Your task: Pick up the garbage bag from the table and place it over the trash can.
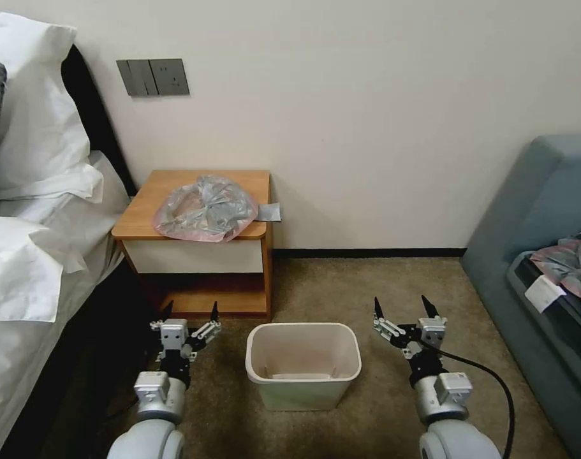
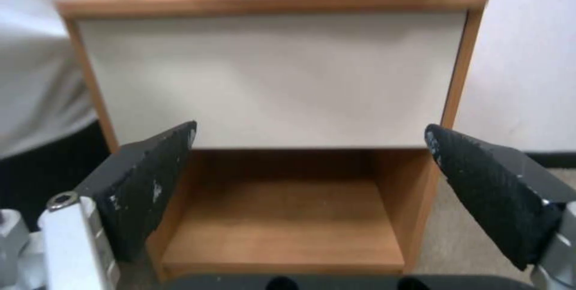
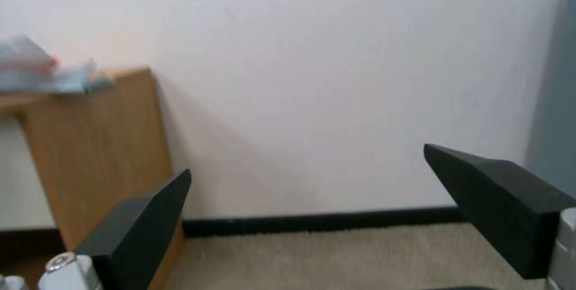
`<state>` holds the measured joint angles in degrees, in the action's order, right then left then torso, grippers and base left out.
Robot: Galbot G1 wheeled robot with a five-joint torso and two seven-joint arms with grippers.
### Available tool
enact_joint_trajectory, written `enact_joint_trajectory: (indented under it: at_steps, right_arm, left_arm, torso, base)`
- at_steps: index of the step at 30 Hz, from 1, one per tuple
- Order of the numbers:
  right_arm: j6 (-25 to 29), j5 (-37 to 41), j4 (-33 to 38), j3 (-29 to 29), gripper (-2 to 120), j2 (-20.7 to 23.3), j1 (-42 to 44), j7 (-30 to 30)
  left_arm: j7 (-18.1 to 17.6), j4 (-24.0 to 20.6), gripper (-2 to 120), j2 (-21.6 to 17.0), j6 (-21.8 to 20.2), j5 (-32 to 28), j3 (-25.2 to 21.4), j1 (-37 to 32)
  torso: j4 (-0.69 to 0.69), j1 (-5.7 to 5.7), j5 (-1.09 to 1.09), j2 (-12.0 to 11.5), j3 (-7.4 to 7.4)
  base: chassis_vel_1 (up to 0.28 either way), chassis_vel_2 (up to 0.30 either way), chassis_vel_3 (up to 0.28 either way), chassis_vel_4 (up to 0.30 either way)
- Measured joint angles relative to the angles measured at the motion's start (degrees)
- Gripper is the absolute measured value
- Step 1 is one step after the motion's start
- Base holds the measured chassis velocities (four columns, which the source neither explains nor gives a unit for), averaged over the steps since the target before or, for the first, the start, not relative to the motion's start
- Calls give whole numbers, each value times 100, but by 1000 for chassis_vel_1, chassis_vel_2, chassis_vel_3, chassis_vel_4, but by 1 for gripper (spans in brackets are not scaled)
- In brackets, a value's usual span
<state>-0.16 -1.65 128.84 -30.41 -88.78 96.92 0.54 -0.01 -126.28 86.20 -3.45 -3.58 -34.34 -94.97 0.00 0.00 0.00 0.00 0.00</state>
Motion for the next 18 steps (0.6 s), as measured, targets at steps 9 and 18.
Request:
enact_joint_trajectory:
  at_steps: [9, 18]
  right_arm:
    - [-69, -145, 1409, 110, 100, -298, 824, 88]
    - [-730, 59, 1499, 120, 100, -335, 934, 93]
  left_arm:
    - [0, -1171, 100, 26, -347, -369, -283, -604]
    - [1, -1753, 100, 50, -636, -669, -515, -1106]
  torso:
    - [0, 0, -1, 0, -1]
    - [1, 0, 0, 0, 0]
  base:
    - [0, 0, 0, 0]
    - [0, 0, 0, 0]
